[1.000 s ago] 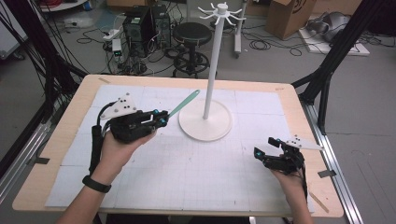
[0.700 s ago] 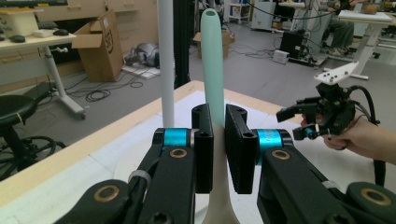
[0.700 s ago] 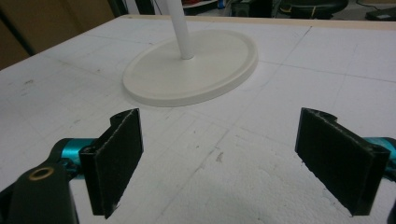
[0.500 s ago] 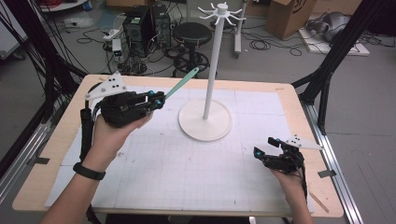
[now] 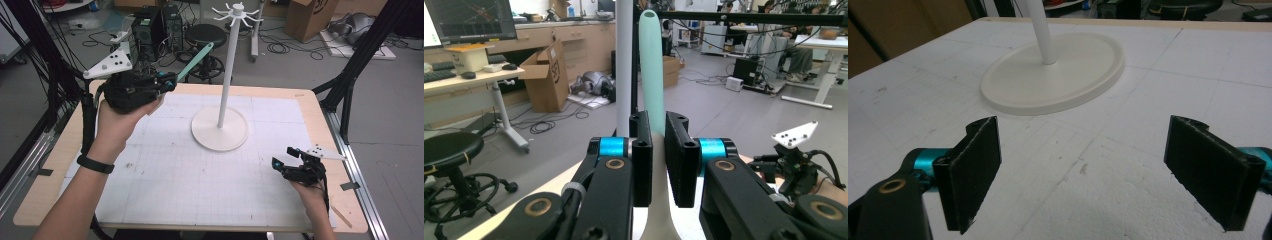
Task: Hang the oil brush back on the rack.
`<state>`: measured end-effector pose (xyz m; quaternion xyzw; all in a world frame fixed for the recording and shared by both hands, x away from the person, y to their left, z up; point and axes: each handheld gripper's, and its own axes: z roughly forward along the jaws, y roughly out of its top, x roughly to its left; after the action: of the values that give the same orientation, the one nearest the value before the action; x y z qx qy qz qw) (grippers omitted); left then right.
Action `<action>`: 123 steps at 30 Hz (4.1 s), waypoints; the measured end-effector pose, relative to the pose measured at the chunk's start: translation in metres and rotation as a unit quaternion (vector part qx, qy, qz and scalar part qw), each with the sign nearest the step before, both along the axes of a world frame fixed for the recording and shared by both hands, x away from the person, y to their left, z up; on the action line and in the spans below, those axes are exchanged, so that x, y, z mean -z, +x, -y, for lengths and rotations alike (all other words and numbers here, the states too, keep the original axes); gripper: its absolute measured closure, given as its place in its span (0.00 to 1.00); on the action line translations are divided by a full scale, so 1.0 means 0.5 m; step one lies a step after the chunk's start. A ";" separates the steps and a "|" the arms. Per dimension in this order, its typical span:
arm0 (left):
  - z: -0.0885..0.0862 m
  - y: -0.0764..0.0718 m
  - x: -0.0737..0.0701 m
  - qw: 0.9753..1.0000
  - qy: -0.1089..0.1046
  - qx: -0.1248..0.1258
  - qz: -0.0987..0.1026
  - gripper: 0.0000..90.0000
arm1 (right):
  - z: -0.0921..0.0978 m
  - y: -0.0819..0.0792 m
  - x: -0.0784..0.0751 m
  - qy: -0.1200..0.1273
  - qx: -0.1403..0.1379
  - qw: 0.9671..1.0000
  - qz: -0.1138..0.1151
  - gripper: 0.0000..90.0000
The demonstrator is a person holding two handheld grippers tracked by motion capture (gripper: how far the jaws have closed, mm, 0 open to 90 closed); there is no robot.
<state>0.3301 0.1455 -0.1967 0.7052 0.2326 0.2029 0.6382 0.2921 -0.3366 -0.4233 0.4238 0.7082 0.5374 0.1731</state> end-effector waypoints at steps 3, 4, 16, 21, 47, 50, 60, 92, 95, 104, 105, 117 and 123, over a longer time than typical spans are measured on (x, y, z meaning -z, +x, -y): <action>0.000 0.005 -0.010 1.000 -0.003 0.001 0.001 0.91 | 0.000 0.000 0.000 0.001 -0.002 1.000 0.001 0.16; 0.001 0.007 -0.015 1.000 -0.002 -0.002 0.001 0.91 | 0.000 0.000 0.000 0.001 -0.002 1.000 0.001 0.16; 0.038 0.016 -0.035 1.000 -0.009 0.008 0.012 0.91 | 0.002 0.000 0.000 0.002 -0.002 1.000 0.002 0.16; 0.047 0.020 -0.046 1.000 -0.010 0.006 0.014 0.91 | 0.002 0.000 0.000 0.002 -0.002 1.000 0.002 0.16; 0.078 0.045 -0.050 1.000 0.002 -0.011 0.013 0.91 | 0.006 -0.005 -0.003 0.005 -0.002 1.000 0.003 0.16; 0.078 0.050 -0.048 1.000 0.003 -0.014 0.013 0.91 | 0.007 -0.006 -0.004 0.007 -0.001 1.000 0.002 0.16; 0.073 0.069 -0.042 1.000 -0.001 -0.024 0.005 0.91 | 0.007 -0.006 -0.003 0.007 -0.001 1.000 0.002 0.16; -0.120 -0.055 0.126 0.997 0.055 -0.048 0.013 0.32 | 0.002 -0.003 -0.002 0.003 -0.004 1.000 0.003 0.16; -0.155 -0.070 0.178 0.997 0.053 -0.057 0.006 0.30 | 0.000 0.002 0.001 0.000 -0.005 1.000 0.002 0.16; -0.222 -0.103 0.315 0.995 0.056 -0.075 -0.029 0.29 | 0.001 0.005 0.003 -0.005 -0.004 1.000 -0.002 0.16; -0.227 -0.105 0.324 0.995 0.055 -0.073 -0.031 0.29 | 0.000 0.005 0.003 -0.005 -0.004 1.000 -0.001 0.16; -0.289 -0.106 0.401 0.992 0.049 -0.102 -0.056 0.25 | -0.012 0.012 0.005 -0.012 -0.009 1.000 -0.003 0.16; -0.294 -0.102 0.418 0.992 0.053 -0.099 -0.056 0.23 | -0.016 0.011 0.005 -0.016 -0.014 1.000 -0.003 0.16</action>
<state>0.2792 0.2925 -0.4058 0.7219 0.3250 0.2374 0.5629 0.2977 -0.3286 -0.4255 0.4127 0.7231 0.5269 0.1709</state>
